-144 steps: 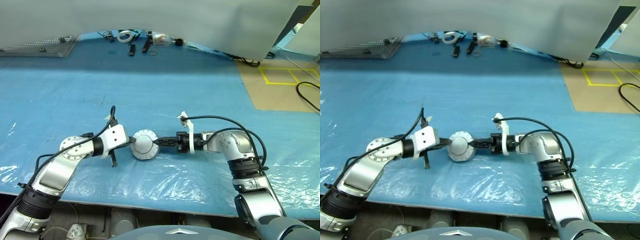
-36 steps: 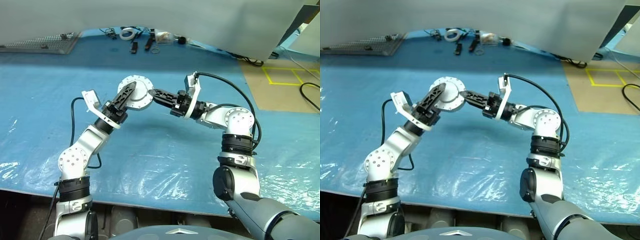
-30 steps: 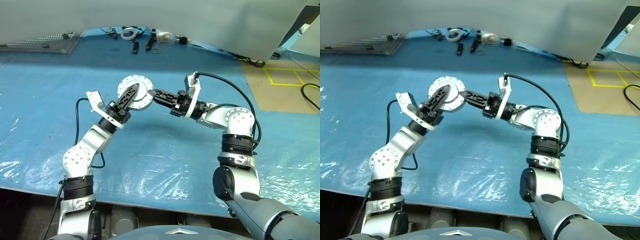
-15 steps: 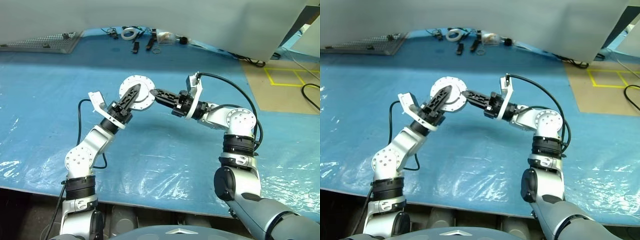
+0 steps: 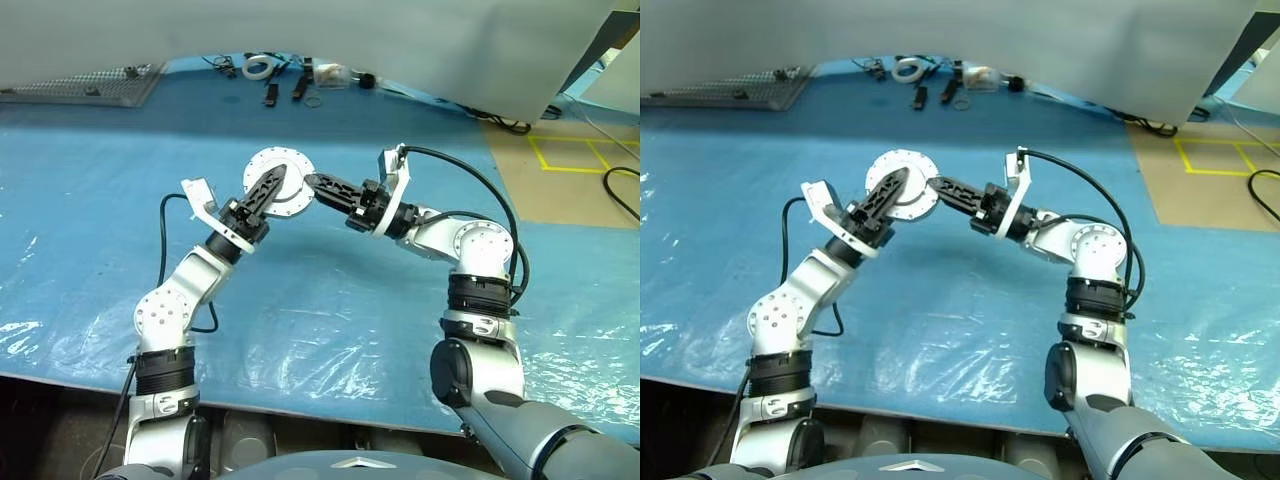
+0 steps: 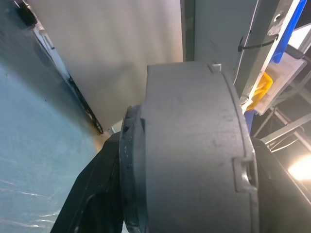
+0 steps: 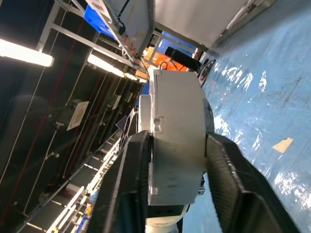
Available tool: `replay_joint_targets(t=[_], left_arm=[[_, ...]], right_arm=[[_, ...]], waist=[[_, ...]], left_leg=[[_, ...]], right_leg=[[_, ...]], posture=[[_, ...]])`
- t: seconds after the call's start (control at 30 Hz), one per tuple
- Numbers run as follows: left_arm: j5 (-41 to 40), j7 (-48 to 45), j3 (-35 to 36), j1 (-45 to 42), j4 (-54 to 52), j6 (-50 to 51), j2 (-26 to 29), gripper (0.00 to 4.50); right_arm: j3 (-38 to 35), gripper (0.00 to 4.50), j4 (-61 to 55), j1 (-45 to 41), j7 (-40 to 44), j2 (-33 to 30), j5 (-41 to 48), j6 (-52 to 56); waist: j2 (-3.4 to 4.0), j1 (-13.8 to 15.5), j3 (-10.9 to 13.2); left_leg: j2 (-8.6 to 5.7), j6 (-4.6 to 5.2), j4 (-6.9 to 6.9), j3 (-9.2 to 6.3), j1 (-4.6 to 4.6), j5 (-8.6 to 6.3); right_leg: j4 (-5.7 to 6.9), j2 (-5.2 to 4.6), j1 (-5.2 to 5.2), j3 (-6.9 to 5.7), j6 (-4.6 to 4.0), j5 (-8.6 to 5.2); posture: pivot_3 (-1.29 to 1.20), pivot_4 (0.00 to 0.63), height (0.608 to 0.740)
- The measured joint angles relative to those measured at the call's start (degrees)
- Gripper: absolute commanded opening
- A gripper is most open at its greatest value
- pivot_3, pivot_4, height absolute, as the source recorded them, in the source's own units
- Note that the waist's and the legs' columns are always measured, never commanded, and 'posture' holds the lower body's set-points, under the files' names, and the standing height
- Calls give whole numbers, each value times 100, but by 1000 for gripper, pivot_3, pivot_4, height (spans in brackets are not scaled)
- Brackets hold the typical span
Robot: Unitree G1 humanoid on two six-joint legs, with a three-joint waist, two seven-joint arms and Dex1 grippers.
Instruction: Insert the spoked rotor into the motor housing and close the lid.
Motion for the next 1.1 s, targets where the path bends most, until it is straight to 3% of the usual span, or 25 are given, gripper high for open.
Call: replay_joint_targets(t=[0.03,0.4,0.8,0.9,1.1], left_arm=[[38,8,-1,1,4,-7,0,2569],[163,78,59,-40,51,-47,34,2569],[286,490,592,-238,101,-411,319,2495],[551,654,999,-452,255,-833,677,2495],[1909,1015,1325,-524,1366,-1673,1087,2495]], right_arm=[[0,3000,1,-1,-17,4,8,9],[-66,3000,225,-31,-303,27,198,86],[-45,3023,338,-107,-333,37,421,109],[-45,3023,373,-107,-334,30,445,106],[1,3023,448,-123,-332,39,452,67]], waist=[[0,0,0],[-1,2,1],[-15,-13,9],[-15,-42,10],[-28,11,17]], left_leg=[[0,0,0,0,0,0],[0,0,0,0,-1,0],[1,0,0,-2,-3,0],[2,-1,0,-2,0,0],[1,0,0,-4,-8,0]], right_leg=[[0,0,0,0,0,0],[0,0,0,0,0,0],[2,2,-4,-1,0,0],[2,4,-5,0,0,0],[-2,0,-5,-7,1,0]], posture=[[0,150,740],[0,150,740],[0,150,740],[0,150,740],[0,150,740]])
